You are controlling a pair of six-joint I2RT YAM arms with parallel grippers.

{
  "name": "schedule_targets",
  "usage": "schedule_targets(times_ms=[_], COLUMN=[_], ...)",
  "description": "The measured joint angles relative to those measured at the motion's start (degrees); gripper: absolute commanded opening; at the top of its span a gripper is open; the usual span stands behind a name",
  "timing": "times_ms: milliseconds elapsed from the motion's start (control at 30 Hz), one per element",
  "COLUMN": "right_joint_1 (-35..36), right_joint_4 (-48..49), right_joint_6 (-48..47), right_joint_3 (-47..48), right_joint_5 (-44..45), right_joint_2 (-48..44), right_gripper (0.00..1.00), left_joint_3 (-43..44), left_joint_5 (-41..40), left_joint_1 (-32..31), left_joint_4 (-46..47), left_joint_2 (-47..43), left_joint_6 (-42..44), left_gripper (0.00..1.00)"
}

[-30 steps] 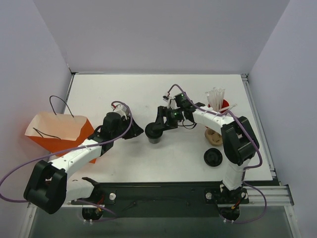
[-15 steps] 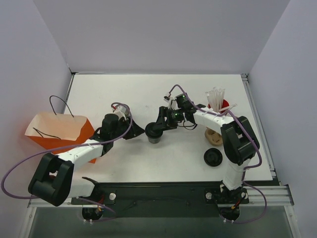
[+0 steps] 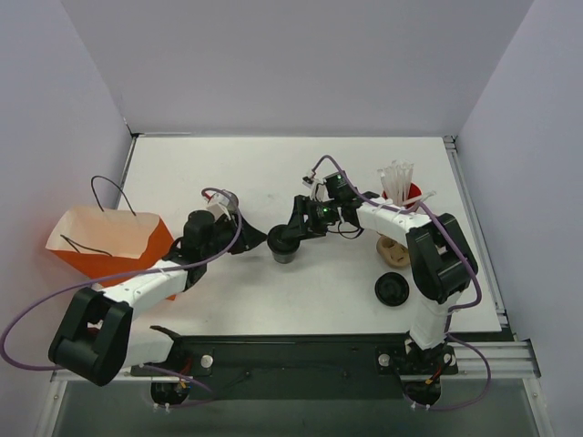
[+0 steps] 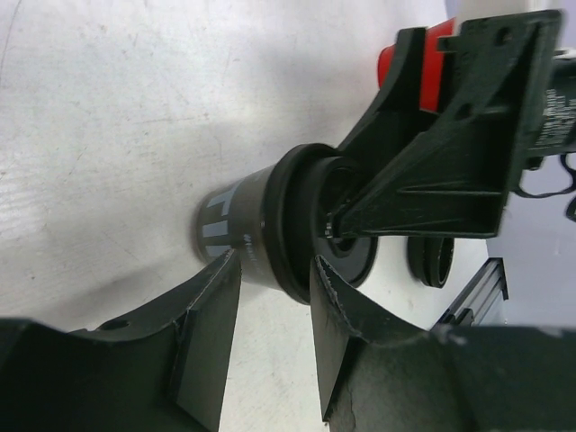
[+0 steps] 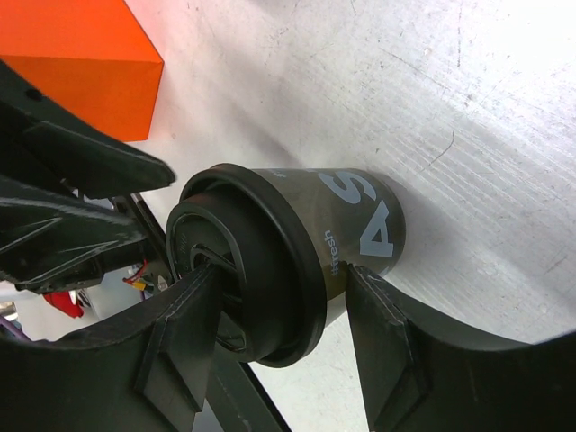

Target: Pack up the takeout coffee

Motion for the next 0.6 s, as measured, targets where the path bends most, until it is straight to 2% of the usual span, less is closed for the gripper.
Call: schedule_targets(times_ms=[200, 600], right_joint_1=[0.0, 0.0], right_joint_4=[0.0, 0.2], right_joint_6=[0.0, 0.0], right_joint_3=[0.0, 0.0], right_joint_5=[0.0, -0.4], right_joint_2=[0.0, 0.2], right_gripper=[0.53, 0.49], left_joint_3=[0.0, -1.6], left_joint_5=[0.0, 0.0], left_joint_1=[-0.2, -0.9], left_joint_4=[0.6, 2.7], left_joint_2=[-3.2, 0.4], left_joint_6=[0.0, 0.0], left_gripper=[0.46, 0.46])
